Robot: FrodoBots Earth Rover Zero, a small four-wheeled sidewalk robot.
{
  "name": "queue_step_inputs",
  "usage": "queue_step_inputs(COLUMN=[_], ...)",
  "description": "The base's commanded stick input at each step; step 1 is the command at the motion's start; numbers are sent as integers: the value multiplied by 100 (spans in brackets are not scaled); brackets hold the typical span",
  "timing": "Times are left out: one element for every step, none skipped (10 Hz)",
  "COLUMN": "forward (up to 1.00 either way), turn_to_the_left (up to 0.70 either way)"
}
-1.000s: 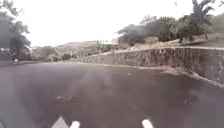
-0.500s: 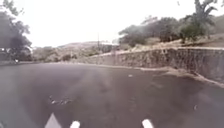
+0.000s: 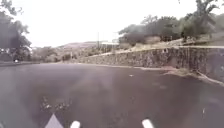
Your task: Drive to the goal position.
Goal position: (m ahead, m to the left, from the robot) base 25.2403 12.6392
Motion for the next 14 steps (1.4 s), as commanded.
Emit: queue_step_inputs(forward=[50, 50, 50, 50, 50, 50, 50, 50, 50, 50, 50, 50, 50, 50], turn_to_the_left=[0, 0, 0, 0, 0, 0, 0, 0, 0, 0, 0, 0, 0, 0])
